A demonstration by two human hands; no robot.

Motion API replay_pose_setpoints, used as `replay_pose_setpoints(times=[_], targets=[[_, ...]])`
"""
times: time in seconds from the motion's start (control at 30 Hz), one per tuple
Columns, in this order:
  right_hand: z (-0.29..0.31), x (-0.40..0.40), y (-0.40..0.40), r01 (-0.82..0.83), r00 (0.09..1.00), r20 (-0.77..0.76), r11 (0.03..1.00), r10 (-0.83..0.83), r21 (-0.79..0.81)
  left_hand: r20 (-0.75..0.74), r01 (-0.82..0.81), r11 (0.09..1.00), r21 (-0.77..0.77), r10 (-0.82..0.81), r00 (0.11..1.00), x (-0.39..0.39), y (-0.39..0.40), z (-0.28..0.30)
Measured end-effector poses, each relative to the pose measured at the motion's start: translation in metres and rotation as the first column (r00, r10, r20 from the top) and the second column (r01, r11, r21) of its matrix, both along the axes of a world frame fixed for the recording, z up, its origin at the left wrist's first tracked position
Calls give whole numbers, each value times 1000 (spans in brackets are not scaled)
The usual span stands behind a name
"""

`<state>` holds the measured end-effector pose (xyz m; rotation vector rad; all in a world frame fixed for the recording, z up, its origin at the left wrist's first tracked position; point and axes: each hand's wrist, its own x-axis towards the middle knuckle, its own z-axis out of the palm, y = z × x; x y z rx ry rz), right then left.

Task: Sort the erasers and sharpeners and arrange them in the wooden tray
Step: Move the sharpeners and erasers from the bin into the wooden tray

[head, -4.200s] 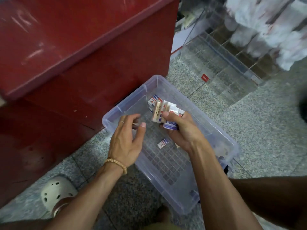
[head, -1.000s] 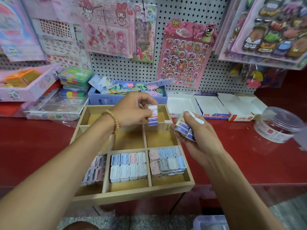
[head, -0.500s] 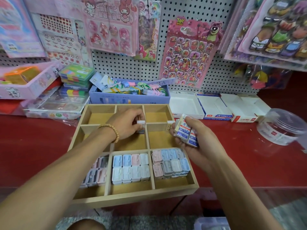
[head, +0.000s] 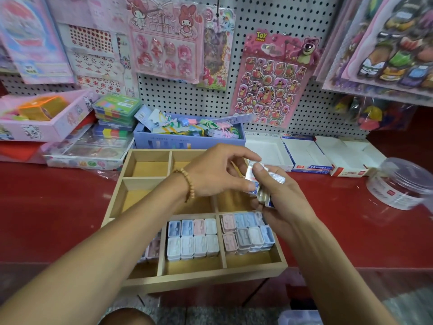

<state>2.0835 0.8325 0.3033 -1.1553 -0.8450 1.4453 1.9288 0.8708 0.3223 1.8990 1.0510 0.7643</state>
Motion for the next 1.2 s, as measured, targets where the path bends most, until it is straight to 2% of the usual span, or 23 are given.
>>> replay_pose_setpoints(times=[0.07,0.2,0.37,0.53,0.77,1.0,1.2], targets=[[0,-1,0,1,1000,-17,1000,-1,-15,12,-45,999,15,45,999,3,-2,0],[3,-1,-3,-38,994,-104,998,33,-55,69,-86,995,-50,89,994,-1,-6,4],[0,-3,-8,-10,999,-49,999,8,-47,143,-162,983,-89,174,974,-24,-6,4],[-3,2,-11,39,999,-19,998,-40,-46,-152,-319,942,106,332,931,-59,11,-15],[-7,10,-15,67,998,18,996,-66,-52,-414,-265,934,240,345,842,-49,15,-39],[-12,18,-14,70,997,40,996,-68,-48,-496,-246,876,414,444,746,-43,18,-57],[-15,15,-16,7,999,39,1000,-6,-17,-501,-250,876,413,448,741,-45,18,-57]])
